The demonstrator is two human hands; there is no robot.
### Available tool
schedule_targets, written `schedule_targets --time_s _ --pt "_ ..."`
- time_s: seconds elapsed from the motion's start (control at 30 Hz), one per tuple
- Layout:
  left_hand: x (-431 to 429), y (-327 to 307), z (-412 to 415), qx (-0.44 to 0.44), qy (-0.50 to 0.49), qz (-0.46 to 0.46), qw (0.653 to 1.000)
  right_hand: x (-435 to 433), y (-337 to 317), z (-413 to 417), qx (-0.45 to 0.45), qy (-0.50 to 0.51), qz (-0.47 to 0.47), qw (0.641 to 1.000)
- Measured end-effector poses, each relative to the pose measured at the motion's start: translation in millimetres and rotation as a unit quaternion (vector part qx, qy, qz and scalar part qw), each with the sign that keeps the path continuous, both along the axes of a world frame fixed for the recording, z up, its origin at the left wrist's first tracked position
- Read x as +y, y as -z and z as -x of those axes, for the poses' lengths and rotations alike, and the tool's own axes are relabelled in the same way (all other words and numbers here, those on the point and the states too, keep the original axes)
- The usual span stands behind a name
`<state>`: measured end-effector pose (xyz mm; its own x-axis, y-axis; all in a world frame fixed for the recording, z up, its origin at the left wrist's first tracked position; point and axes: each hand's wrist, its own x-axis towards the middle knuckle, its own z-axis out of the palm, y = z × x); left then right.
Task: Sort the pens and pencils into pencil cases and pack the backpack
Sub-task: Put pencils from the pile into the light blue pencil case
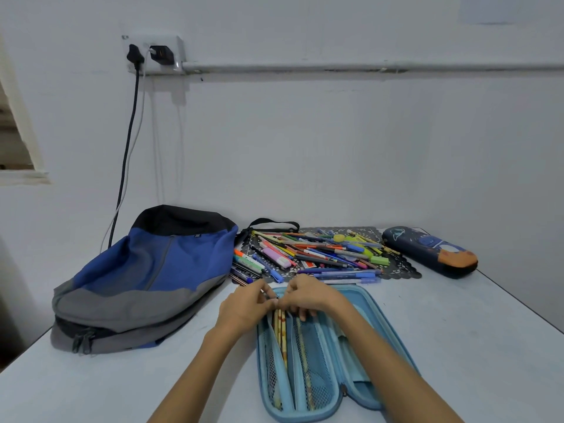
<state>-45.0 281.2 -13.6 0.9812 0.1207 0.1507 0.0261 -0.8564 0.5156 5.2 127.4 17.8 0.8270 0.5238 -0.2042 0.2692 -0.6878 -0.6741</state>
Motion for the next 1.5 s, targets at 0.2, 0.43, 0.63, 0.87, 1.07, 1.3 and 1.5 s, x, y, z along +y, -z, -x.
schedule_targets --time_s 0.2,0.43,0.63,0.87,1.07,1.3,1.5 --pt "8.1 0.9 2.8 0.035 0.047 0.055 0.997 2.1 -10.2 9.7 -0.009 -0.065 0.084 0.994" --pt "-4.9 11.0 5.5 -0.065 0.052 0.042 0.996 -0.8 -13.0 21.8 -0.043 -0.084 0.156 0.983" --pt "-6.1 14.0 6.9 -0.080 0.046 0.054 0.994 4.5 -9.7 27.6 -0.042 -0.060 0.154 0.985" --pt "-4.9 18.3 10.3 -0.092 0.051 0.068 0.992 9.6 -4.3 34.3 -0.045 -0.051 0.182 0.981" --pt "-6.2 17.0 8.4 -0.084 0.051 0.069 0.993 2.4 -5.0 36.4 -0.051 -0.050 0.166 0.984" --pt "-0.2 19.5 12.4 -0.103 0.065 0.085 0.989 10.7 1.2 42.4 -0.053 -0.040 0.189 0.980" --pt "4.7 24.0 10.2 -0.106 0.074 0.067 0.989 7.2 -10.9 41.3 -0.034 -0.051 0.158 0.986"
